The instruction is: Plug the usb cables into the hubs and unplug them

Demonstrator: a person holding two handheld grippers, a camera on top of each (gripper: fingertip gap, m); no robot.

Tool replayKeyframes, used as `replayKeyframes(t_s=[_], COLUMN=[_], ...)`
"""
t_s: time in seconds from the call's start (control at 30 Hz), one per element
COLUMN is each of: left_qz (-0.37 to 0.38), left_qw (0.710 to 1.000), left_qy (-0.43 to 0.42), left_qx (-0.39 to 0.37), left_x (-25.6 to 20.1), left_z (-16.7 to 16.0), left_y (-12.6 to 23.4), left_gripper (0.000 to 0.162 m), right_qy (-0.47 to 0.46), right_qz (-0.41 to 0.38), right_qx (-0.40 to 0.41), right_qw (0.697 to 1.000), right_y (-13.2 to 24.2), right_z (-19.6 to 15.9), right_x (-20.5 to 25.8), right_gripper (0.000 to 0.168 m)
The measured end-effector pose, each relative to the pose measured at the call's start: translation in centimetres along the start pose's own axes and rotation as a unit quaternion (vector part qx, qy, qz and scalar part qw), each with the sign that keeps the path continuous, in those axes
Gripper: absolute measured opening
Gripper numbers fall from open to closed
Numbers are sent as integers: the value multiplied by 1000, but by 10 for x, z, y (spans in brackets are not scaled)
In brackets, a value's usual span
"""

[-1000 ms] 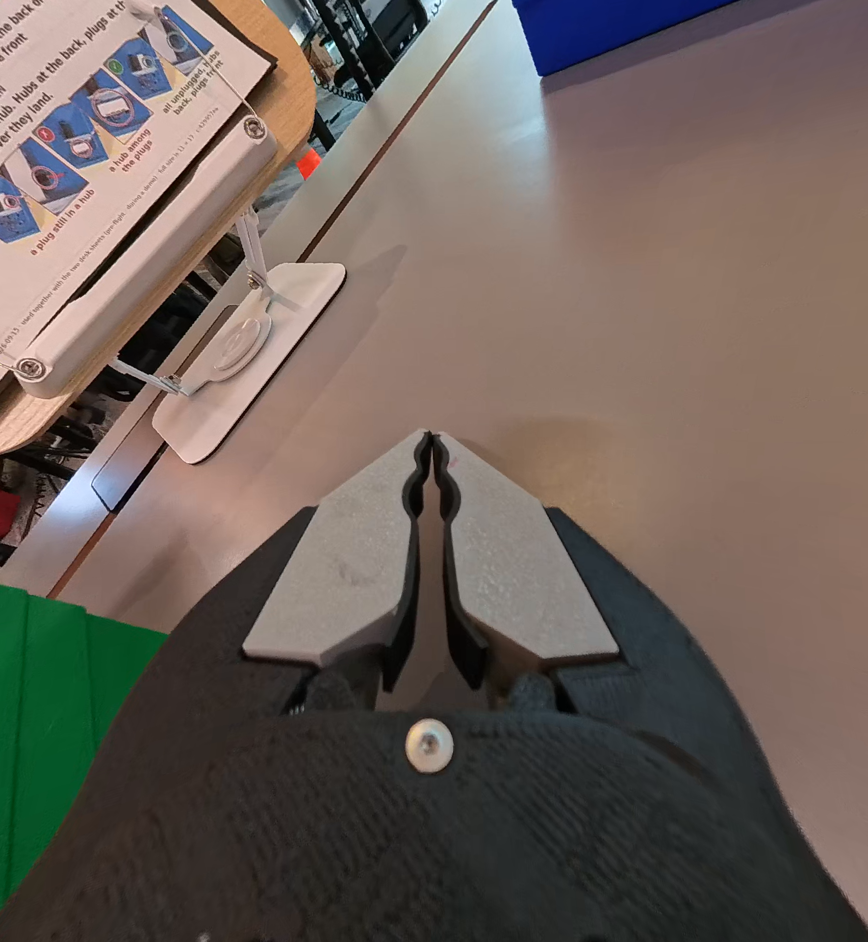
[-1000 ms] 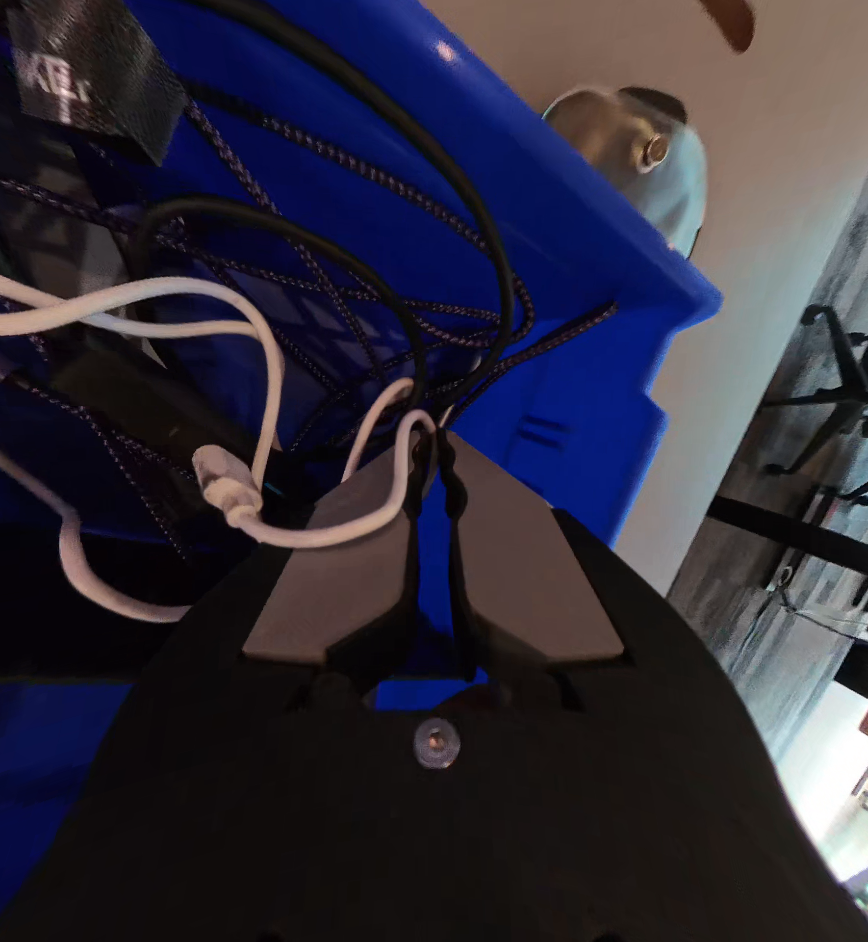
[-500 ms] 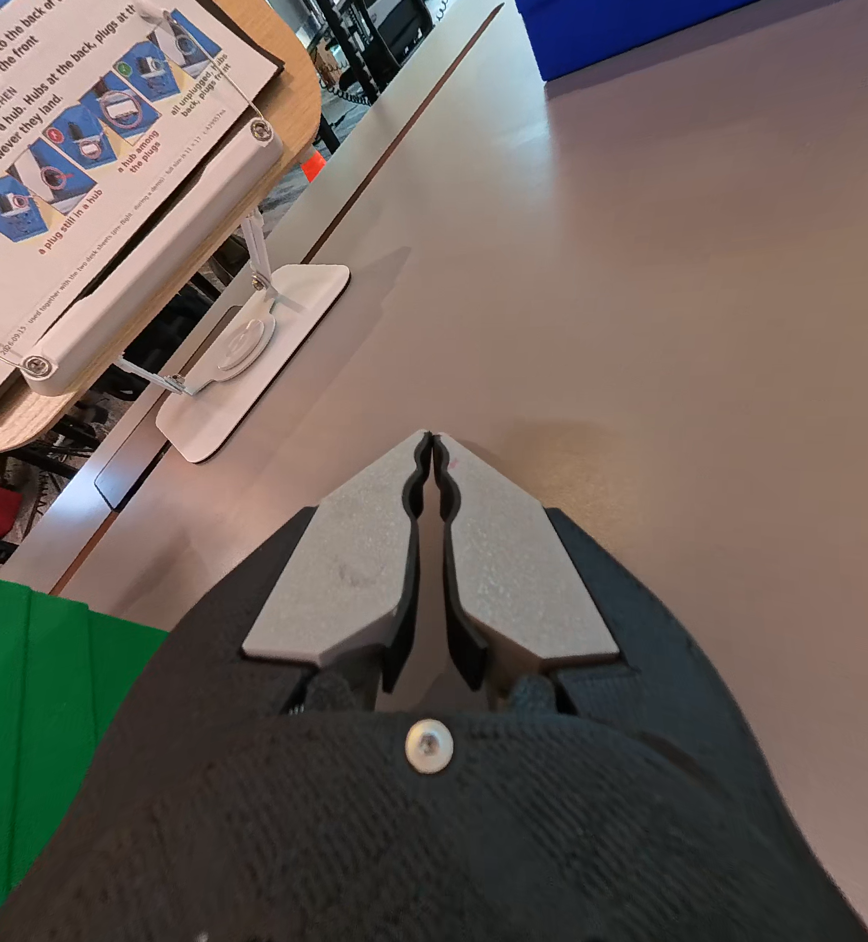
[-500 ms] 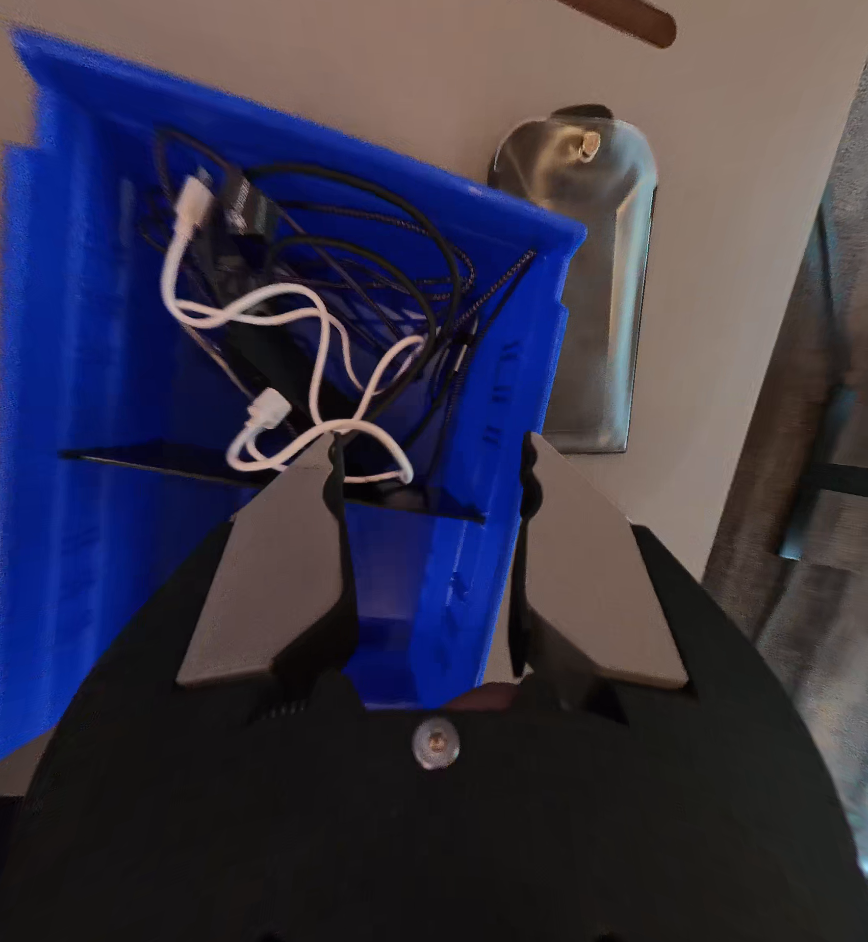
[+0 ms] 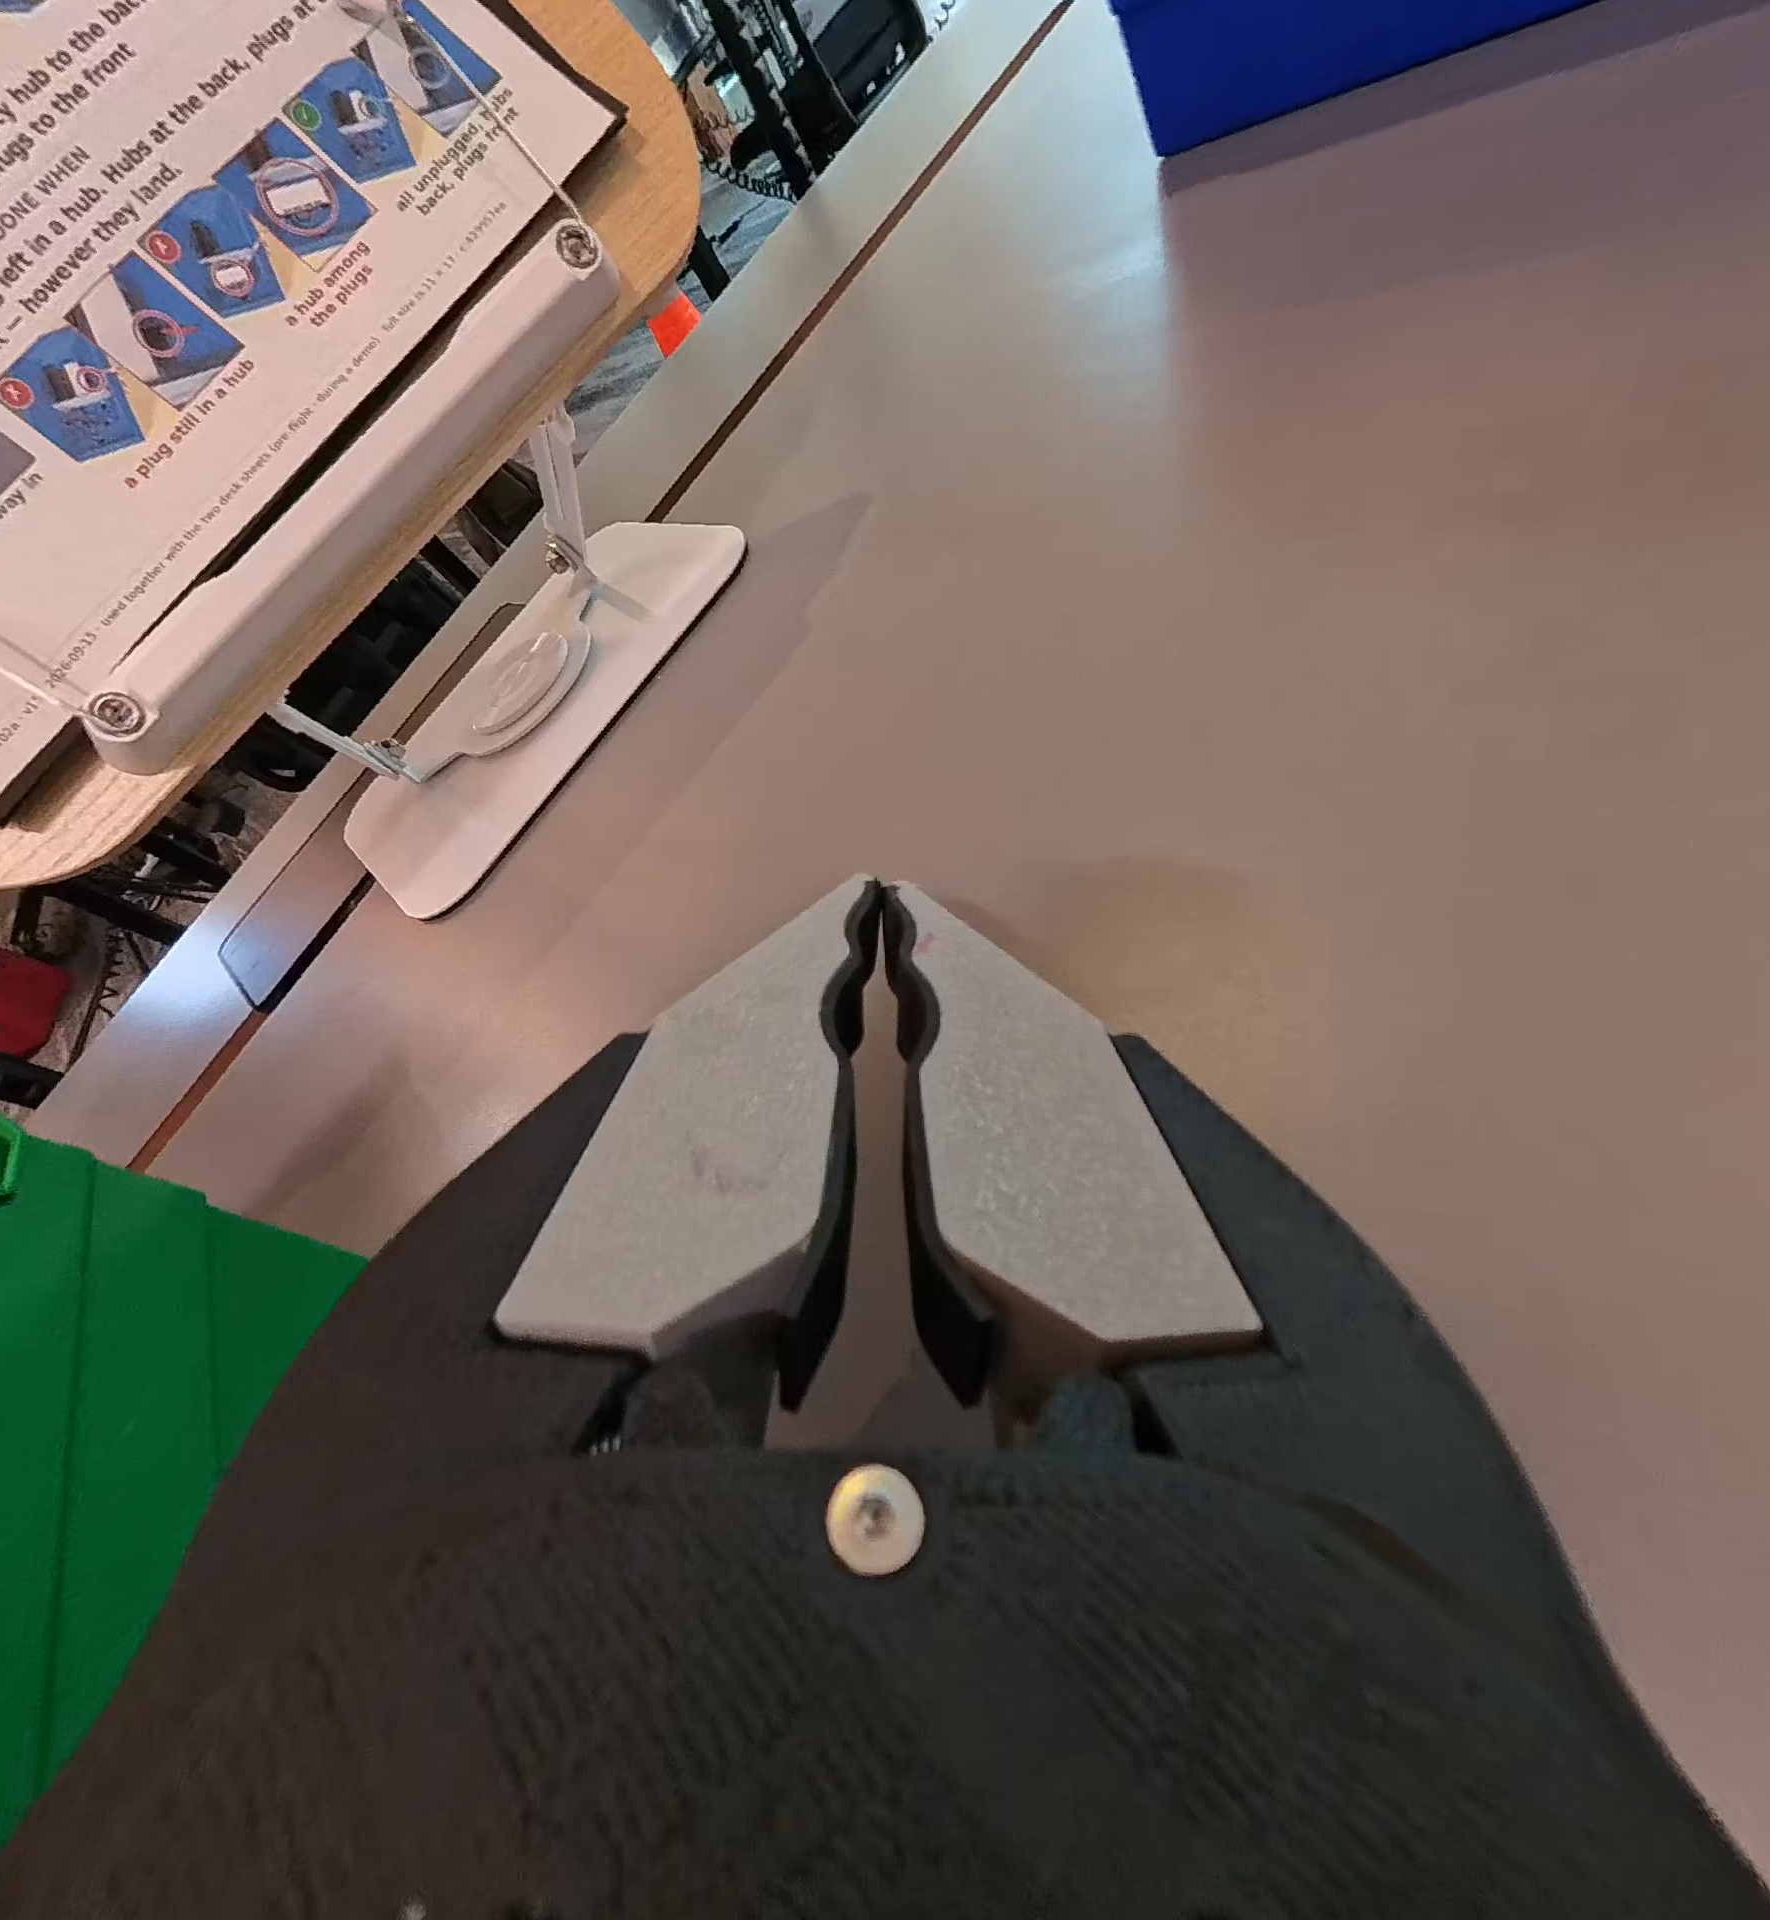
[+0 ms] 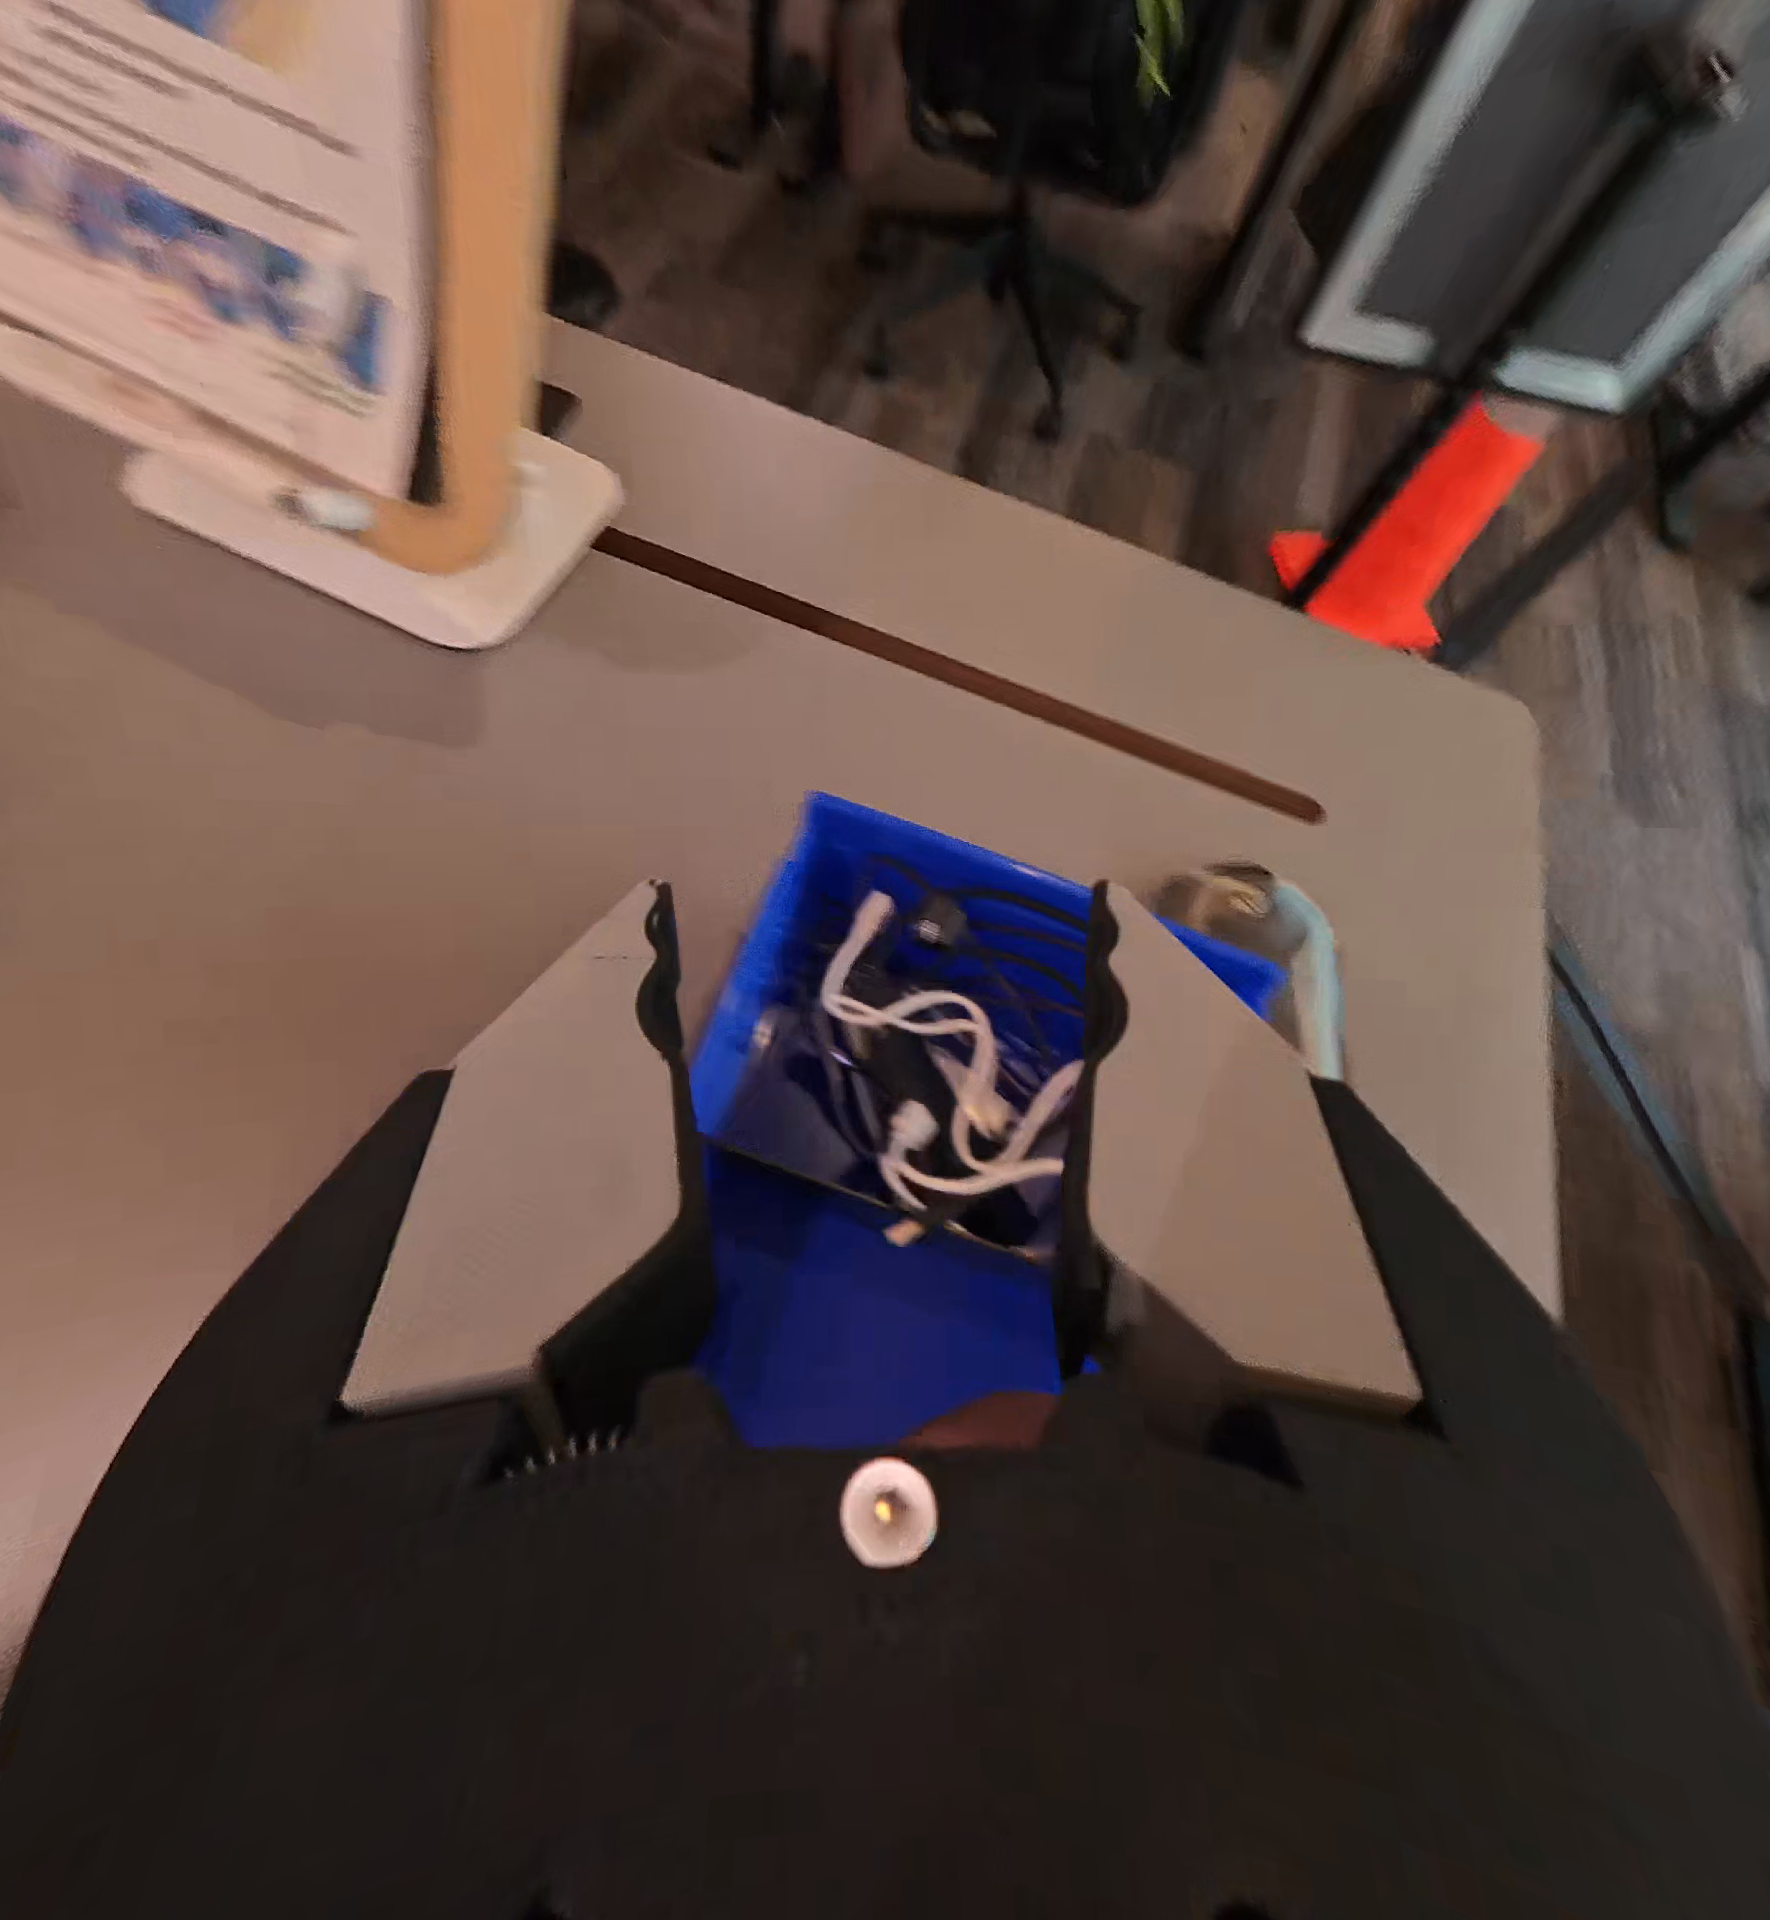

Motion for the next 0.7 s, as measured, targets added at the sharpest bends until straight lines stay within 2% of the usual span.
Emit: replayKeyframes(t_s=[0.13, 0.23, 0.3, 0.47, 0.53, 0.7], left_qz=[24, 46, 51, 62, 69, 72], left_qw=[999, 996, 993, 985, 983, 981], left_qy=[29, 74, 107, 159, 166, 177], left_qx=[1, -7, -14, -23, -25, -24], left_x=[9, 21, 28, 39, 41, 41], left_z=[-1, -2, -3, -6, -6, -5], left_y=[1, 4, 6, 9, 10, 10], left_gripper=[0, 0, 1, 8, 10, 17], right_qy=[47, 55, 55, 33, 46, 92], right_qz=[78, 144, 154, 148, 118, 97], right_qx=[-66, -76, -80, -90, -98, -71], right_qw=[994, 985, 983, 984, 987, 988], right_y=[-4, -31, -60, -131, -153, -168], right_z=[4, -12, -26, -58, -70, -87], right_x=[89, 152, 180, 222, 229, 236], right_gripper=[72, 71, 71, 77, 77, 80])
Point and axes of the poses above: each gripper's, where its closed fingertips meet, y back along the fingers, z out of its top, x = y × z across the jaws, the point moved 5 cm from there along y, back along the fingers, and after that the axes turned 5 degrees about x, right-handed, at the moved point
